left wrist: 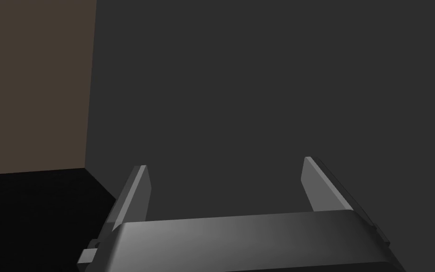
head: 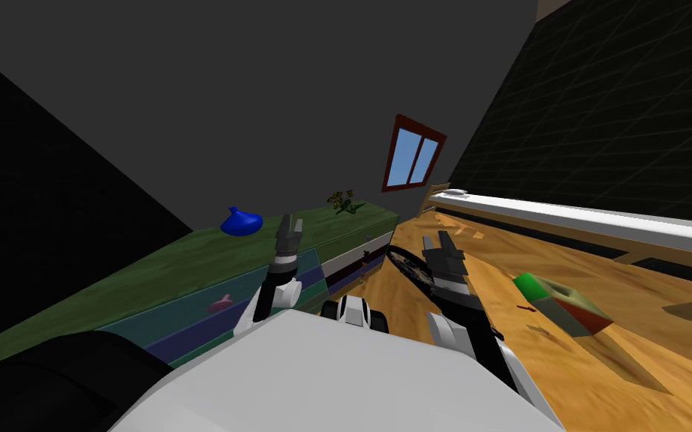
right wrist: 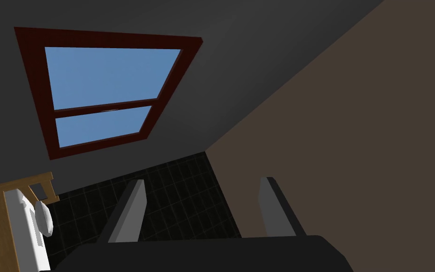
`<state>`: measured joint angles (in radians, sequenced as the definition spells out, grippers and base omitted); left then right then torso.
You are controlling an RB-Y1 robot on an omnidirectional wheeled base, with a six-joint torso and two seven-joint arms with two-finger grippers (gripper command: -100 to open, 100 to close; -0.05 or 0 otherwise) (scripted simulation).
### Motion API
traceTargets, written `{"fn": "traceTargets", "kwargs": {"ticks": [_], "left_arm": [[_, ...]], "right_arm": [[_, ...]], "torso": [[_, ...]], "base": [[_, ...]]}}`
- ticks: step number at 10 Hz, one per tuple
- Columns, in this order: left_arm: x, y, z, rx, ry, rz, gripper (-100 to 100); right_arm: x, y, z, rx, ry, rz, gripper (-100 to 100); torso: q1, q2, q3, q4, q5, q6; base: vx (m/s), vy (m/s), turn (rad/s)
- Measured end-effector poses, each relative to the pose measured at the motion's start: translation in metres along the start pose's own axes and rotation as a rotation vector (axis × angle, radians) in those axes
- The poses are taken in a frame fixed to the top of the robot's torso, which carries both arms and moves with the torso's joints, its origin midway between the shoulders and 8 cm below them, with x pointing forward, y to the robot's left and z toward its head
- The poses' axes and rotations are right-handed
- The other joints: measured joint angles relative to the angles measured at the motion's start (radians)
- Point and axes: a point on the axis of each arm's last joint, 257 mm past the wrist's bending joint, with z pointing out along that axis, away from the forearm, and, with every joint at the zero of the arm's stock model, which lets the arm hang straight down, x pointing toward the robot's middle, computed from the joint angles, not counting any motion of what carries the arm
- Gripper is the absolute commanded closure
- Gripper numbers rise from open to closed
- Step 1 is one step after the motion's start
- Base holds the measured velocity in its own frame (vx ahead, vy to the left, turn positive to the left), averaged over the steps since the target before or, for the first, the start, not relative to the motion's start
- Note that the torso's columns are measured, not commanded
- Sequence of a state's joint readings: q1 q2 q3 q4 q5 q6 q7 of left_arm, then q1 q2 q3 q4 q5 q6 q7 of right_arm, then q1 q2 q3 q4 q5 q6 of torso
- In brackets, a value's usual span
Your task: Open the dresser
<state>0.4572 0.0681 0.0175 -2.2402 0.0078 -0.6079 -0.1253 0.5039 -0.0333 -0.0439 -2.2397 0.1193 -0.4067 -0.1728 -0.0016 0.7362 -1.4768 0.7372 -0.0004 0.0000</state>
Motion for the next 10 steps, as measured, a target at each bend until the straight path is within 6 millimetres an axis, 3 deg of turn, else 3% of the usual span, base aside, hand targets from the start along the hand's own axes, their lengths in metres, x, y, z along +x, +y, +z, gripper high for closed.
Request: {"fn": "traceTargets", "kwargs": {"ticks": [4, 10], "left_arm": [[0.004, 0.025, -0.015, -0.033, 0.051, -0.010, -100], [-0.004, 0.070, -0.042, -0.097, 0.053, -0.047, -100]], "right_arm": [[0.000, 0.000, 0.000, 0.000, 0.000, 0.000, 0], [0.000, 0.000, 0.000, 0.000, 0.000, 0.000, 0]], "torso": [[-0.001, 0.002, 0.001, 0.001, 0.000, 0.000], [0.005, 0.003, 0.002, 0.001, 0.001, 0.000]], "base": [[0.058, -0.127, 0.035], [0.076, -0.126, 0.035]]}}
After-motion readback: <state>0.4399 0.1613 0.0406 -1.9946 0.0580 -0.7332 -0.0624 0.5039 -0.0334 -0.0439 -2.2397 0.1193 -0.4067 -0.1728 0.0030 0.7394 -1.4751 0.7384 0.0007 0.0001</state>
